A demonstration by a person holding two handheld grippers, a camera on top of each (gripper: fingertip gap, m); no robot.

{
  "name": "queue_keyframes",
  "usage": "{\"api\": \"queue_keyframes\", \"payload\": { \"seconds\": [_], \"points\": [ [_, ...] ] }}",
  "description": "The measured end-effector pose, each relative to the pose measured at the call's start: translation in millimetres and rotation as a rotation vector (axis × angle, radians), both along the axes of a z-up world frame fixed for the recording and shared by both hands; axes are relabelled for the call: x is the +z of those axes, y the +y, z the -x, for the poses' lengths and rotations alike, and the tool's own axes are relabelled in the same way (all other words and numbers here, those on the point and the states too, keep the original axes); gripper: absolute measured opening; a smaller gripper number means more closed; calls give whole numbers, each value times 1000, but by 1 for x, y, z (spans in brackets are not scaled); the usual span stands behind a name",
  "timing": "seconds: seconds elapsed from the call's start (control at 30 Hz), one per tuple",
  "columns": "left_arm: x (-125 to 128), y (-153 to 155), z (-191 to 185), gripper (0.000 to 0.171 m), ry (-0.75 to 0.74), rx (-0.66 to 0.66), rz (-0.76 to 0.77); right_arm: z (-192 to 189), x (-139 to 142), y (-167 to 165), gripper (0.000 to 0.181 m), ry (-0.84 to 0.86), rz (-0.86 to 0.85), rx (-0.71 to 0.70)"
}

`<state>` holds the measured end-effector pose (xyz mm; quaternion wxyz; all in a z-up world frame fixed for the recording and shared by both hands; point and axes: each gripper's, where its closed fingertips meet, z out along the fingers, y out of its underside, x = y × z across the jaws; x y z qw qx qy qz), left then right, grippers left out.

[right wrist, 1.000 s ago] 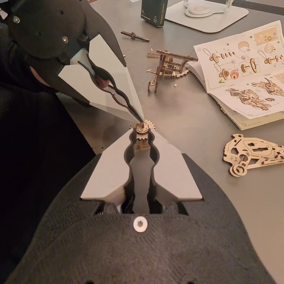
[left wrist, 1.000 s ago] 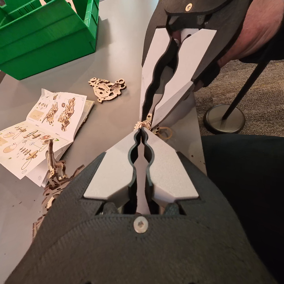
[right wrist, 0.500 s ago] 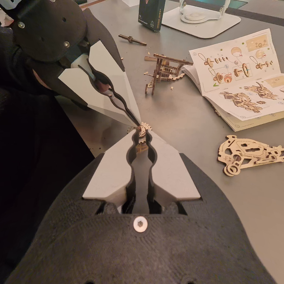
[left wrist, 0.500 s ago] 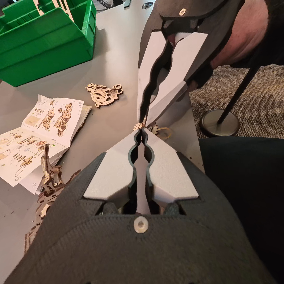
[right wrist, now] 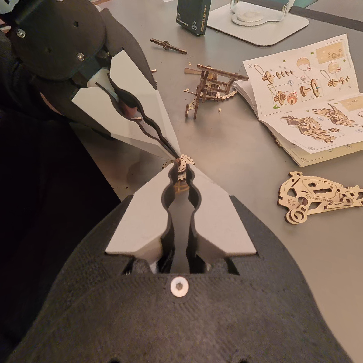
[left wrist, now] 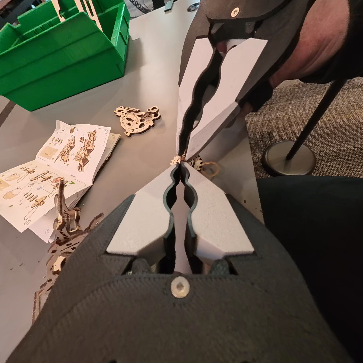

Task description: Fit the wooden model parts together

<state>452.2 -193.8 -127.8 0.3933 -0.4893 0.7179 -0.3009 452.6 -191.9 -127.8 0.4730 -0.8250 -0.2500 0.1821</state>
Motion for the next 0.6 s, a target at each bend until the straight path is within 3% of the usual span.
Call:
{"api": "queue_keyframes", "payload": {
  "seconds": [0.27,0.4,0.6],
  "points": [
    [2,3,-2,0,2,18,17,0,5,0,5,46,5,0],
    [4,3,-2,0,7,29,57,-19,12,-2,18,44,-10,-67],
    [8,3,-1,2,3,26,103,-29,-21,-8,22,-102,112,-76]
  ]
}}
